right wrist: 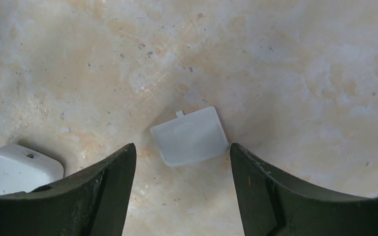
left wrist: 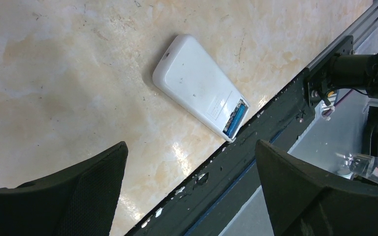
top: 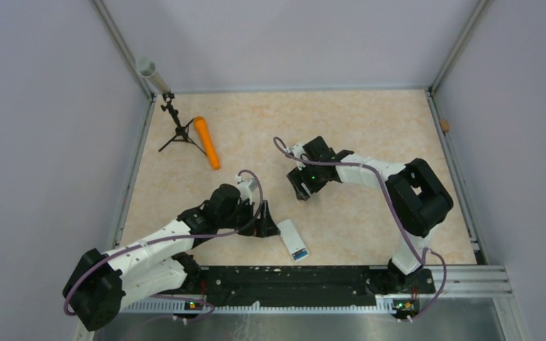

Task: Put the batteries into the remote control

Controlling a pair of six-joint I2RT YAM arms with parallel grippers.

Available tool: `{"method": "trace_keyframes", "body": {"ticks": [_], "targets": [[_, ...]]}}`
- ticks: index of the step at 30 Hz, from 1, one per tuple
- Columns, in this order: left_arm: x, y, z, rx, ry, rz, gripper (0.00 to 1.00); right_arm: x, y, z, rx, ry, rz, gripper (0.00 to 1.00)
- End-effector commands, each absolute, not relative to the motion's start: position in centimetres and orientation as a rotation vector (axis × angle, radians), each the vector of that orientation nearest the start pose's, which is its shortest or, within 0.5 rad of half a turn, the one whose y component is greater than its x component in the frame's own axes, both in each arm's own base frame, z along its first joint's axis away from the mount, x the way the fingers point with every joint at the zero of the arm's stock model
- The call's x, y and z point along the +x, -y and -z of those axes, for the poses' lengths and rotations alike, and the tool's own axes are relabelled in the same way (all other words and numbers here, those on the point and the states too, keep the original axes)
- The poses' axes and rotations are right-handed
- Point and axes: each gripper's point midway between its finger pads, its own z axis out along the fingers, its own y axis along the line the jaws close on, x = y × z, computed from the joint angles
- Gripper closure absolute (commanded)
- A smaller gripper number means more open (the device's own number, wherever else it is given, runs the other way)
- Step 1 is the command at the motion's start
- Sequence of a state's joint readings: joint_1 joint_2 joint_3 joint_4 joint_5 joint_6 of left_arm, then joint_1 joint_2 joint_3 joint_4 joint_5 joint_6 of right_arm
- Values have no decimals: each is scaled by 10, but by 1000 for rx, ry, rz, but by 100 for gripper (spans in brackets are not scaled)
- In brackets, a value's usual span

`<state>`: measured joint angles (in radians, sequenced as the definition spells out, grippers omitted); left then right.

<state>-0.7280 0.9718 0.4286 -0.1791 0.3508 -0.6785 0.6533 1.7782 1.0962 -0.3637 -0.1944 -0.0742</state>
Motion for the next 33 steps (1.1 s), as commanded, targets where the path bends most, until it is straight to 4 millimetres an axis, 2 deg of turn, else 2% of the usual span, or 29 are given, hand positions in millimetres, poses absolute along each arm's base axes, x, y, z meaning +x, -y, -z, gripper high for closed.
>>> {"method": "trace_keyframes", "body": {"ticks": [1,12,21,33], "targets": [[142,241,-82,269,-2466,1093,1,302,-279,-37,-1046,-2408,-514,30],[142,240,-82,266,-2463,1091,1,289,-275,-32,-1067,-2429,-544,32],[142,241,-82,264,-2461,1098,1,265,-271,-23,-1104,-2471,-495,37],[142,244,-83,265,-2464,1113,1,240,-265,-14,-1122,-2506,-457,38]]}}
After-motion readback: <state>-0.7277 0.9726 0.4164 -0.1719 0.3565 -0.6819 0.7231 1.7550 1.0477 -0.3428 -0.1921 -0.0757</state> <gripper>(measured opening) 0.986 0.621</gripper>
